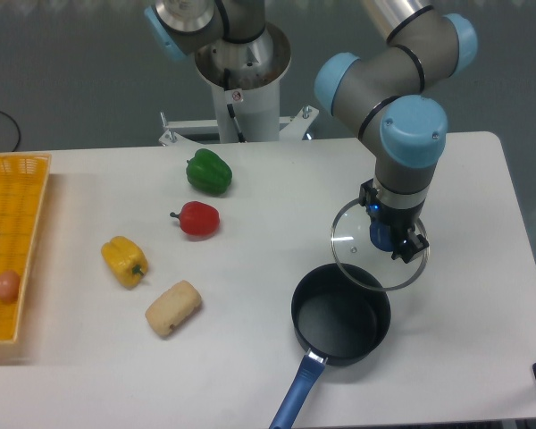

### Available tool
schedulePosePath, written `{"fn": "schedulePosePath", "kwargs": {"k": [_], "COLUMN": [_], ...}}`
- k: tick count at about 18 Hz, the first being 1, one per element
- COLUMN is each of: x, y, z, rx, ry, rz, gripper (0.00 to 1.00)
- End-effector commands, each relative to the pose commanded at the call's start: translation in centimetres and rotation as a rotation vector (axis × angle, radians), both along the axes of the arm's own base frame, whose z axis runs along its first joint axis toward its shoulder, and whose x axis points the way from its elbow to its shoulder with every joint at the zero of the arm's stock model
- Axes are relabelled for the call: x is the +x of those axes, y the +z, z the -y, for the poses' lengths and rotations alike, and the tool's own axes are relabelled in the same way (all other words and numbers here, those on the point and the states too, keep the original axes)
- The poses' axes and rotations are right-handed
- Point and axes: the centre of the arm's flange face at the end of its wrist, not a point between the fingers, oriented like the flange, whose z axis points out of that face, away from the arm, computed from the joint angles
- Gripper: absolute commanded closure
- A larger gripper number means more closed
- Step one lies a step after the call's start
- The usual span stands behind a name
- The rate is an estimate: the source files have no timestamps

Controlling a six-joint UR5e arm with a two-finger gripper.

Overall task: Place the lid on the table
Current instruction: 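Carry the glass lid by its blue knob away from the saucepan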

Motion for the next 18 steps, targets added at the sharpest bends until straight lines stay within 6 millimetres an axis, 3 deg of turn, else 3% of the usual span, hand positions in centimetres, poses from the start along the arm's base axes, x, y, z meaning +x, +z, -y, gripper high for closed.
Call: {"fn": "schedulePosePath", "kwargs": {"k": [8,18], "x": [-0.1,-3.0], "y": [-0.5,-1.2], "z": [1.0,5.0], "rx": [-0.005,-0.012], "ry": [0.014,-0.07], "rz": [0.01,0.018], "gripper": [0.37,0.37]}}
